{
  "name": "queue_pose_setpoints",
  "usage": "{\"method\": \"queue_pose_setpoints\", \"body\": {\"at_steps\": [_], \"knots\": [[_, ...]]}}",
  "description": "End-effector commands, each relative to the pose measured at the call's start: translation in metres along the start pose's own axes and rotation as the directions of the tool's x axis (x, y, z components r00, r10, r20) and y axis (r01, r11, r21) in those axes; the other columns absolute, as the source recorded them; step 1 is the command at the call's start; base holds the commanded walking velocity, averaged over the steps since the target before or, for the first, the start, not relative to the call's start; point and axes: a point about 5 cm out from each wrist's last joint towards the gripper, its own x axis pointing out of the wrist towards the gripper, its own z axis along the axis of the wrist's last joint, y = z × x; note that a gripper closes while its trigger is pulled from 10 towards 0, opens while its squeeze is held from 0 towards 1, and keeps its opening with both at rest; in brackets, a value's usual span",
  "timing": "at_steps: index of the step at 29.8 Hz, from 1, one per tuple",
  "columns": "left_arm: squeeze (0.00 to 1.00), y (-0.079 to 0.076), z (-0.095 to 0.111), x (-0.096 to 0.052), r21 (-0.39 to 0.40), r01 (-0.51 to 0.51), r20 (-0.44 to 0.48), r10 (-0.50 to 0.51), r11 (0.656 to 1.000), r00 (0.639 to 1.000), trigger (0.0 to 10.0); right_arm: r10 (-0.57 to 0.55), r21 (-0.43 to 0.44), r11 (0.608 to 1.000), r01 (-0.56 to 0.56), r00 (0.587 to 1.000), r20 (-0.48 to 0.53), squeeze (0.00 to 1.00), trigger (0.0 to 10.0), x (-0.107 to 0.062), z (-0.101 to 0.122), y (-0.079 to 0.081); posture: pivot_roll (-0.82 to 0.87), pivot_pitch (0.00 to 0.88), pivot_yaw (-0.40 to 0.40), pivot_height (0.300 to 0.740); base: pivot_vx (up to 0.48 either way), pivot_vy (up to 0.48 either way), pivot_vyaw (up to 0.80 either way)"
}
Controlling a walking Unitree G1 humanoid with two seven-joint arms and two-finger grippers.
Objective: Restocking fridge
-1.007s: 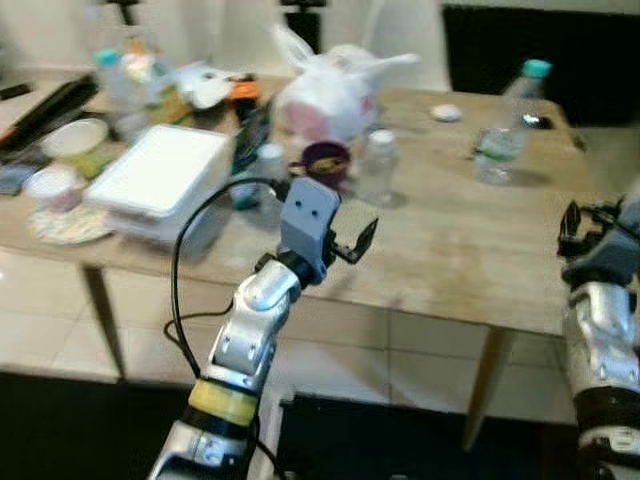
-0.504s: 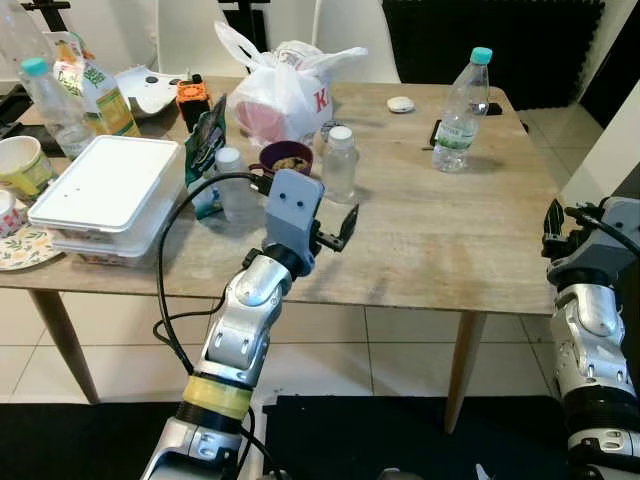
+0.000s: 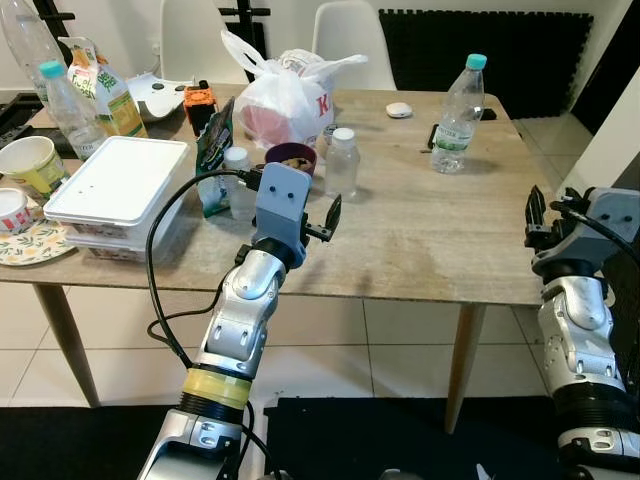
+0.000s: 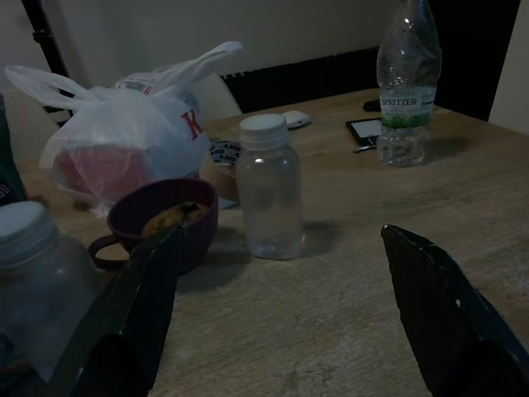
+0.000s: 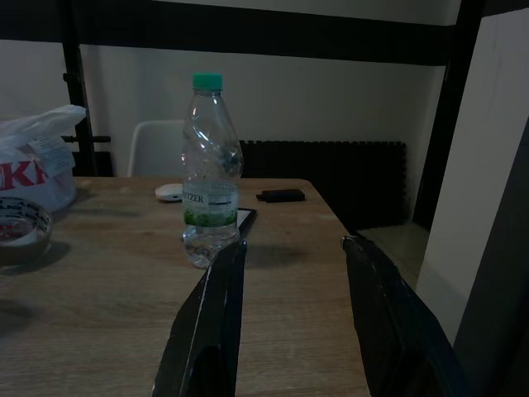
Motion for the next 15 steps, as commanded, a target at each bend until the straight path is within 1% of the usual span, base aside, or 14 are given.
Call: {"method": "queue_pose_setpoints", "body": {"at_steps": [1, 6, 15], "knots": [[0.0, -0.0029, -0.0021, 0.0002, 0.005, -0.001, -0.002, 0.001, 1.0, 1.0, 10.0, 0.011, -0.004, 1.0, -0.011, 1.0, 0.0, 0.0, 10.0, -0.0011, 0.0007, 0.0023, 0.01, 0.062, -0.029, 0.74, 0.0, 0.0, 0.0], [0.0, -0.0025, -0.002, 0.0005, 0.008, -0.004, 0.003, 0.004, 1.0, 1.0, 10.0, 0.014, -0.006, 1.0, -0.014, 1.0, 0.002, 0.0, 10.0, -0.0012, 0.001, 0.0029, 0.01, 0.063, -0.029, 0.74, 0.0, 0.0, 0.0], [0.0, -0.0044, -0.0028, 0.0002, 0.014, 0.006, 0.009, -0.006, 1.0, 1.0, 10.0, 0.018, -0.012, 1.0, -0.018, 1.0, -0.001, 0.0, 10.0, -0.002, 0.0008, 0.0031, 0.01, 0.062, -0.029, 0.74, 0.405, 0.0, 0.0]]}}
